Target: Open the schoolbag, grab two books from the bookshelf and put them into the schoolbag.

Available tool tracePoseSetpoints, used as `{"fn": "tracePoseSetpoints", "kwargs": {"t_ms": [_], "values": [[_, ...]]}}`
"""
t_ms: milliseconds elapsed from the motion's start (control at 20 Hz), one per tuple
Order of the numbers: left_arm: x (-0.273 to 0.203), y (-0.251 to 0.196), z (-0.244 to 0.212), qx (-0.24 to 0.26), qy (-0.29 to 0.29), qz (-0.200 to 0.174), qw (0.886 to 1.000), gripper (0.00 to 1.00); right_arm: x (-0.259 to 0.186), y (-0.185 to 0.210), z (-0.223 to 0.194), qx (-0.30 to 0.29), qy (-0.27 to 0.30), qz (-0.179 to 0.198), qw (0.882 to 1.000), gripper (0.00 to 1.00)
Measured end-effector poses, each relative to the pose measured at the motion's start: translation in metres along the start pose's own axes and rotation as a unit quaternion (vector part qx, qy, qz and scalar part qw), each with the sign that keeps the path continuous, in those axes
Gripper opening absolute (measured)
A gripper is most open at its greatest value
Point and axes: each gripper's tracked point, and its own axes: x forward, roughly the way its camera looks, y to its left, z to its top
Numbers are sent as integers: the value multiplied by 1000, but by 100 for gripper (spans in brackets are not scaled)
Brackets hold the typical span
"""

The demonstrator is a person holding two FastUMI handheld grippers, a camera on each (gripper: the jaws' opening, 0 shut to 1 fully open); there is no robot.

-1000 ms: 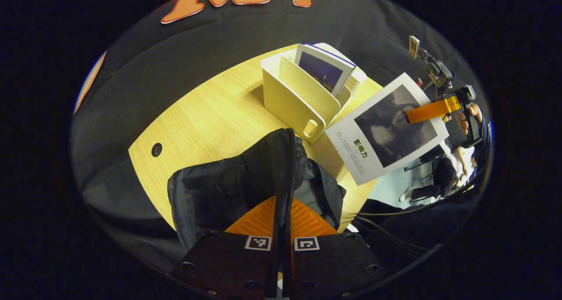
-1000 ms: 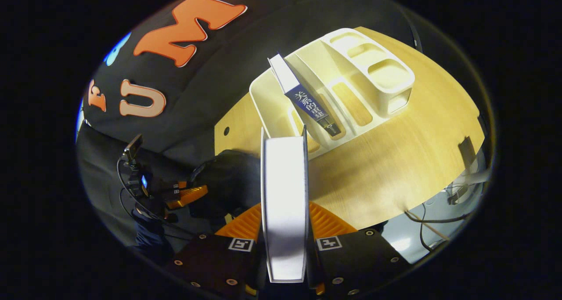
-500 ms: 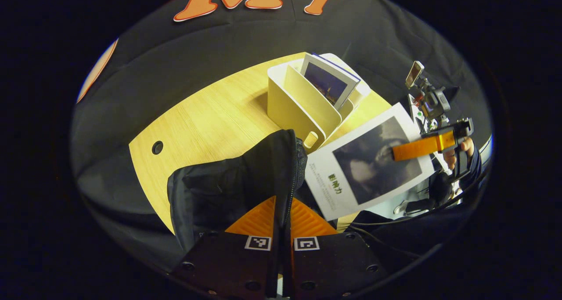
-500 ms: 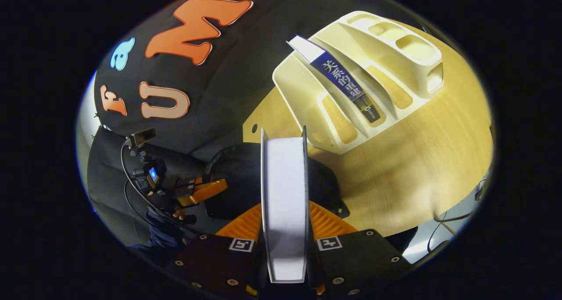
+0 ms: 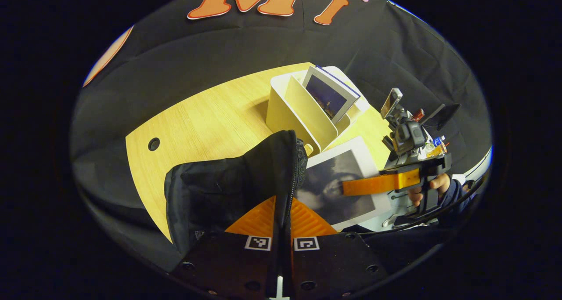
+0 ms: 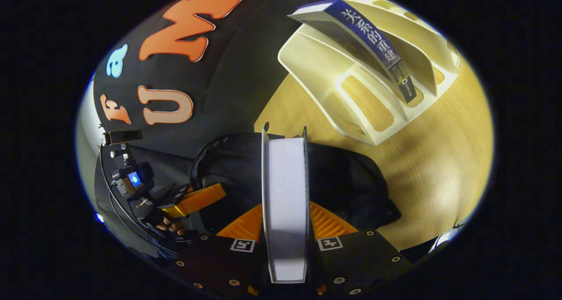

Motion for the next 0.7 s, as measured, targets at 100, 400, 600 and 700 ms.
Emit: {"fn": "tracePoseSetpoints", "kwargs": {"t_ms": [100, 400, 600, 700], "values": [[-1, 0, 2, -4, -4, 0, 1000, 5, 17, 2, -4, 21, -5, 10, 1000, 37], [-7, -7, 1, -11, -12, -9, 1000, 5, 58, 6, -18, 33, -17, 30, 999, 37], [-4, -14, 0, -13, -17, -16, 1000, 5, 86, 2, -30, 32, -24, 21, 999, 37], [-3, -17, -2, -14, -18, -21, 1000, 5, 95, 3, -36, 22, -22, 19, 999, 37]]}}
